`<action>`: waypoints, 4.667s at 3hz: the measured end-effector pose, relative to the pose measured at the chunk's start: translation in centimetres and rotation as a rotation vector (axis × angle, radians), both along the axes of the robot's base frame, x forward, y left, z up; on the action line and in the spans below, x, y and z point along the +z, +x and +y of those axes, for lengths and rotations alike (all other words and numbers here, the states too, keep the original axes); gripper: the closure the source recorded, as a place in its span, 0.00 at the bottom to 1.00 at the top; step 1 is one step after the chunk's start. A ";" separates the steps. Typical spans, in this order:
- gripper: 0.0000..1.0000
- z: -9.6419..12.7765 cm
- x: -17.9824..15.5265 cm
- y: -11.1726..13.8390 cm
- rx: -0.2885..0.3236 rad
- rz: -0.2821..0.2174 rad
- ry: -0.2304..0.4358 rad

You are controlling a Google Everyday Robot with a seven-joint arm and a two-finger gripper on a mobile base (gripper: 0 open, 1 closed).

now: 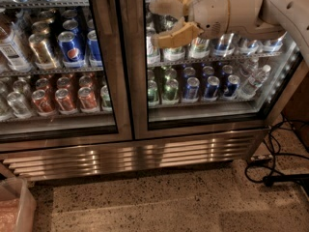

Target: Open right fridge door

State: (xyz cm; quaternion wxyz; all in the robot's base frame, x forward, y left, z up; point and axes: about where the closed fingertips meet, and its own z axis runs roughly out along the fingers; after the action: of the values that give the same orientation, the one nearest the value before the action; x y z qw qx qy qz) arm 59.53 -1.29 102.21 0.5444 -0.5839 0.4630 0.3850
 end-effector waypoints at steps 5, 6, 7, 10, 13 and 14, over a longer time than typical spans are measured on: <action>0.33 -0.5 1.0 4.5 -0.086 -0.100 -0.113; 0.33 0.5 1.5 5.3 -0.067 -0.114 -0.109; 0.33 2.9 1.4 4.8 -0.001 -0.098 -0.077; 0.33 7.9 1.8 3.6 0.153 -0.082 -0.024; 0.97 8.1 1.8 3.5 0.168 -0.080 -0.020; 1.00 8.1 1.8 3.5 0.168 -0.080 -0.020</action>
Offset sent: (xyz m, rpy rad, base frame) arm 0.0126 -0.0255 -0.0163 -0.0499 0.0241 -0.0666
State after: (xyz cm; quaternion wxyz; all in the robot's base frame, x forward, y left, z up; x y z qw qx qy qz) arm 62.99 6.83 103.99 0.5222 -0.6412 0.3941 0.4011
